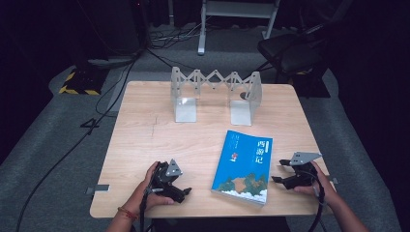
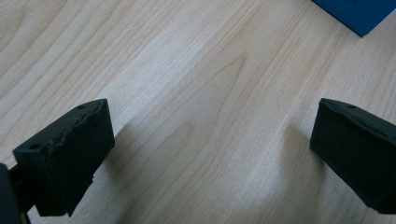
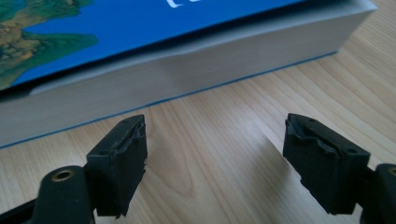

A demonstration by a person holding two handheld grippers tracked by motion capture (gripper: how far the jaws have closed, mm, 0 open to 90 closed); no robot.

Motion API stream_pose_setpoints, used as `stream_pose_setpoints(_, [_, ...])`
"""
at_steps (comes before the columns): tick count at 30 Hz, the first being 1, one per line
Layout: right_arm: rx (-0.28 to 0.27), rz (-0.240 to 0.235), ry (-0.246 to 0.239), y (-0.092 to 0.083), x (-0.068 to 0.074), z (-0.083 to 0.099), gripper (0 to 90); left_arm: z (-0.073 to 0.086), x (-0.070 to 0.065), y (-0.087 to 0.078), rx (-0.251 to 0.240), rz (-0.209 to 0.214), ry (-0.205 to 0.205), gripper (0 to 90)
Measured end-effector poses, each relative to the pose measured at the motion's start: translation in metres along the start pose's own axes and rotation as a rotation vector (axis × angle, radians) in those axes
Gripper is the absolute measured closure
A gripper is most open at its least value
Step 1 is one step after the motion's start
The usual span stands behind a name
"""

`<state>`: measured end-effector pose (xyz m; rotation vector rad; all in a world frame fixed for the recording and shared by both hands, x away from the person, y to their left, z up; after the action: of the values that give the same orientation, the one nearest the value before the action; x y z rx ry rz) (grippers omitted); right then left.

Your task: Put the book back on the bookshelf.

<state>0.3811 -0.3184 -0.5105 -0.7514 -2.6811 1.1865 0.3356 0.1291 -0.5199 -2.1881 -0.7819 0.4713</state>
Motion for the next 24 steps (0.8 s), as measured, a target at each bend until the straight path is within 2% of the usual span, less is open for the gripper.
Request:
stream_pose_setpoints(3, [0.007,-0.024,-0.007,0.004,0.004,-0.004,23.1,-0.001,-0.002,0.001,-0.004,-0.003,-0.003,0.1])
stream_pose_setpoints(5, [0.006,-0.036,-0.028,0.007,0.007,-0.007,23.1,-0.002,-0.005,0.003,0.001,0.005,0.006,0.1])
stream_pose_setpoints(7, [0.013,-0.030,-0.034,0.008,0.009,-0.009,23.4,-0.003,-0.006,0.004,-0.004,0.009,0.007,0.1])
stream_pose_setpoints(11, [0.022,-0.056,-0.037,0.007,0.011,-0.010,24.4,-0.006,-0.010,0.007,-0.003,0.019,0.021,0.1])
stream_pose_setpoints(16, [0.031,-0.060,-0.057,0.006,0.014,-0.012,24.8,-0.008,-0.013,0.009,-0.005,0.020,0.024,0.1])
stream_pose_setpoints(19, [0.031,-0.060,-0.055,0.006,0.015,-0.012,25.2,-0.011,-0.020,0.013,-0.004,0.026,0.030,0.1])
stream_pose_setpoints(24, [0.029,-0.055,-0.057,0.005,0.015,-0.013,25.2,-0.020,-0.037,0.022,-0.001,0.064,0.071,0.2])
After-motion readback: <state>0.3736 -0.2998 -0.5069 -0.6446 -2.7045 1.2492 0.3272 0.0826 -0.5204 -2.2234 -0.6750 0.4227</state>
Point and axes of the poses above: each handheld gripper's, and its own axes: y roughly forward along the jaws, z roughly out of its underside, x roughly to its left, the point moved 2 cm from there along y, roughly forward along the jaws, and after that the axes turned 6 degrees about -y, right-handed, at the moved point
